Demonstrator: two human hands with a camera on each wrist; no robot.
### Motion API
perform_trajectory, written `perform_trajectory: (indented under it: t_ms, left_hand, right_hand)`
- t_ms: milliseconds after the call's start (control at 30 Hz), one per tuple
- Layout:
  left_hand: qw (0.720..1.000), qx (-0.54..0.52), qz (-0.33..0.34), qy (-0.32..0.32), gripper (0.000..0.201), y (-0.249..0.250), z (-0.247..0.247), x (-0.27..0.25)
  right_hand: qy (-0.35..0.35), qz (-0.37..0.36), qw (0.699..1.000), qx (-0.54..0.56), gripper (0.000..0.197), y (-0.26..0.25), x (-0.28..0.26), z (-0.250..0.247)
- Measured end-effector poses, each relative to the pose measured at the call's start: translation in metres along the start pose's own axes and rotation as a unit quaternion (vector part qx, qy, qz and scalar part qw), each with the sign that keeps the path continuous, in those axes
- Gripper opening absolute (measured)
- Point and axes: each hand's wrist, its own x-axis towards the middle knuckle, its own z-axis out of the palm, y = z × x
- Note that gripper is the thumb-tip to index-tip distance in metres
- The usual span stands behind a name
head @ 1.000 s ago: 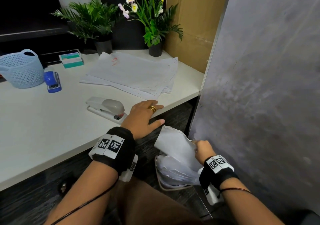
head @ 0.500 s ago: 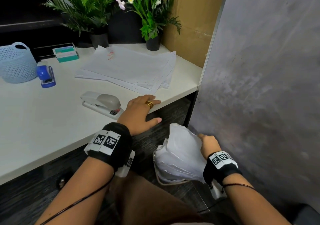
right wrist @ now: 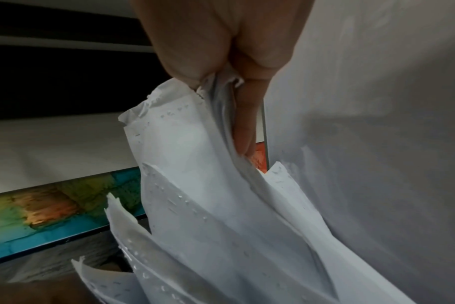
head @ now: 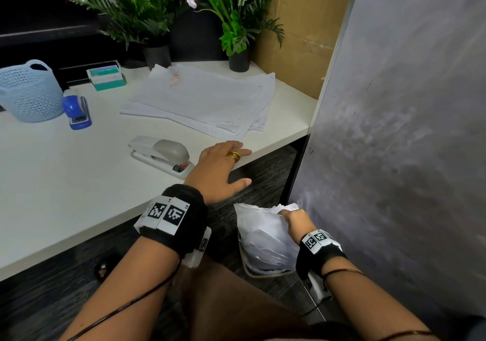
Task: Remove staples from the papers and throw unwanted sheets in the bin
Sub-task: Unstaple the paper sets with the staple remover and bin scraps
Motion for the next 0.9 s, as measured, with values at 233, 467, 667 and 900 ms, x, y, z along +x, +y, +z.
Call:
perform_trajectory:
  t_ms: [233,467,667,900]
  left_hand:
    - [1.000,0.005,0.000,0.000,0.070,-0.001,0.001,0.001]
    - [1.000,0.008,0.000,-0.001,0.071,0.000,-0.001,0.001]
    - [1.000,0.004,0.001,-0.004,0.071,0.000,0.000,0.001]
    - [1.000,0.007,0.001,-0.003,0.071,-0.001,0.001,0.001]
  right_hand:
    - [0.011,0.010,0.999,0.033,0.051,0.013,-0.001,0.018]
    - [0.034,-0.057,0.998,-0.009,0.041,0.044,0.040,0.053]
    - [0.048,-0.021,0.999,-0.008,0.044,0.015,0.036,0.013]
    - [0.041,-0.015,0.997,0.062,0.041,0.032,0.009,0.032]
